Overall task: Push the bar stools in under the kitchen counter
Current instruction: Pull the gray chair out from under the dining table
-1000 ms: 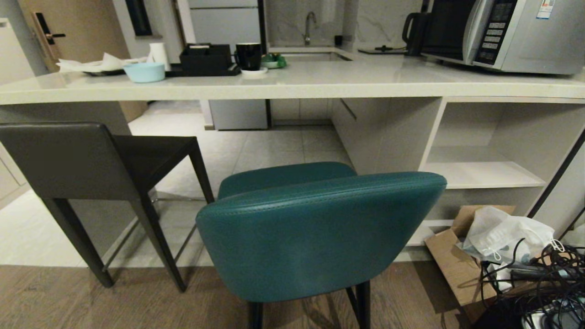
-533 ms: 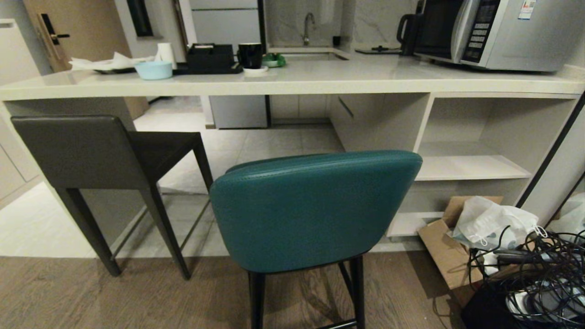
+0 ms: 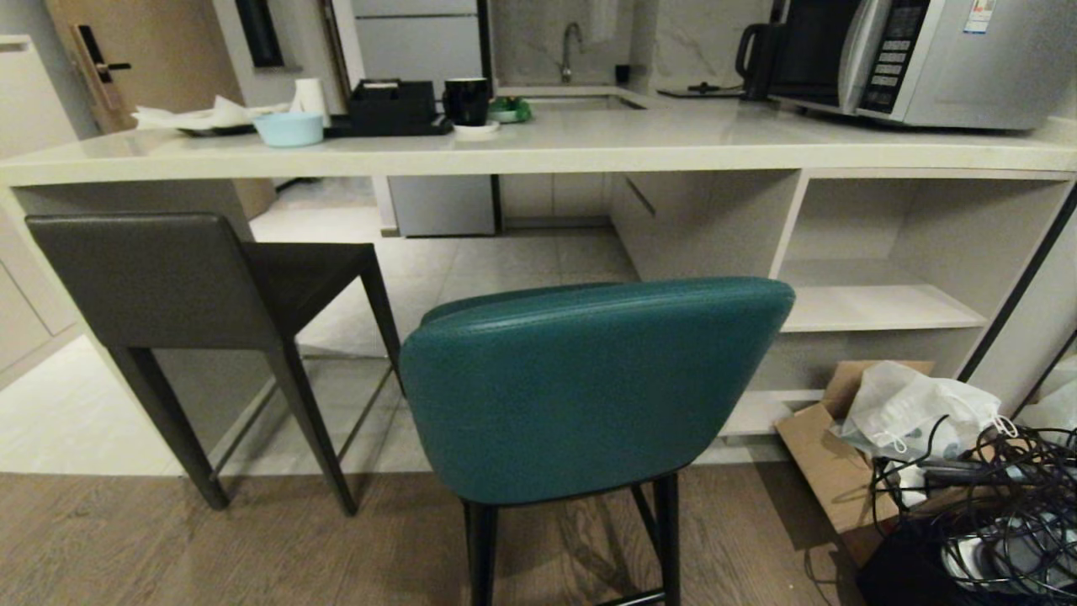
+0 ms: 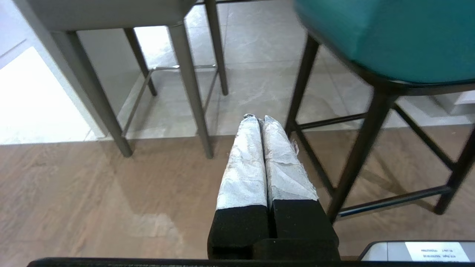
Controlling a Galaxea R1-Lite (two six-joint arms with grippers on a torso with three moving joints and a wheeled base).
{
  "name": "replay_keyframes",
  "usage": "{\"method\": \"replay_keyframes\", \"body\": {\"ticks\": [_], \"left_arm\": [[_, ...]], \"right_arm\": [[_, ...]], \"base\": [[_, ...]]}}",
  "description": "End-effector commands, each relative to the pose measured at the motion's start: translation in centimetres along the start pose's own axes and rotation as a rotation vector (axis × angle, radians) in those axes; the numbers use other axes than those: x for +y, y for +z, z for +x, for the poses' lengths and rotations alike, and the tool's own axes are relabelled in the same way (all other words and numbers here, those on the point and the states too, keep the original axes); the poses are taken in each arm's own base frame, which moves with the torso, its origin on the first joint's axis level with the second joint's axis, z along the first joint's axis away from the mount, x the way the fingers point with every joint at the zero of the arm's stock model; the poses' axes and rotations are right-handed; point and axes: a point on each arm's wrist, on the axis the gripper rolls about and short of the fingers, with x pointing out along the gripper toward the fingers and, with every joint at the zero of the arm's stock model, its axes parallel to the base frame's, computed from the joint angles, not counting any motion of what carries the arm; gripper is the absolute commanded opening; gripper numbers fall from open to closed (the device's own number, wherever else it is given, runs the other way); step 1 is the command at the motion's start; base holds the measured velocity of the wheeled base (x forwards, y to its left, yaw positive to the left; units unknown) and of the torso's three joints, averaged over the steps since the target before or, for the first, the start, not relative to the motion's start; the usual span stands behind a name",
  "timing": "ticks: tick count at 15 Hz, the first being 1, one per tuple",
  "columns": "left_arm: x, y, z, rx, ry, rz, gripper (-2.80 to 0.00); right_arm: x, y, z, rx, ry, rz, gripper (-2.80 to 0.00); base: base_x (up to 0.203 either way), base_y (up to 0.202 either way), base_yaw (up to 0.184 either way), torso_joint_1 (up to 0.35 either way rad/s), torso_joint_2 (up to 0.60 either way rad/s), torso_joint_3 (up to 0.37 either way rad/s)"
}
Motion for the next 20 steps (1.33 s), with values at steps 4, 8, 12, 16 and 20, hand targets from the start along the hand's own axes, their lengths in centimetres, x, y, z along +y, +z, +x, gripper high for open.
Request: {"method": "replay_keyframes", "body": {"ticks": [4, 8, 12, 16, 20], "left_arm": [[0.00, 0.00, 0.00, -0.001, -0.004, 0.001, -2.80], [0.00, 0.00, 0.00, 0.000, -0.002, -0.007, -2.80], [0.00, 0.02, 0.00, -0.002, -0.003, -0.008, -2.80], [0.00, 0.01, 0.01, 0.001, -0.004, -0.008, -2.80], [0.00, 0.02, 0.00, -0.002, -0.003, -0.010, -2.80]], "right_arm": [[0.00, 0.00, 0.00, 0.000, 0.000, 0.002, -2.80], [0.00, 0.00, -0.01, -0.002, 0.000, 0.002, -2.80], [0.00, 0.00, -0.01, -0.002, 0.000, 0.002, -2.80], [0.00, 0.00, -0.01, -0.002, 0.000, 0.002, -2.80], [0.00, 0.00, 0.00, 0.000, 0.000, 0.002, -2.80]], "base": [[0.001, 0.190, -0.003, 0.004, 0.00, 0.000], [0.000, 0.197, -0.001, 0.001, 0.00, 0.001], [0.000, 0.199, -0.001, 0.003, 0.00, 0.003], [0.000, 0.198, -0.001, 0.003, 0.00, 0.003], [0.000, 0.196, -0.001, -0.001, 0.00, 0.004]]}}
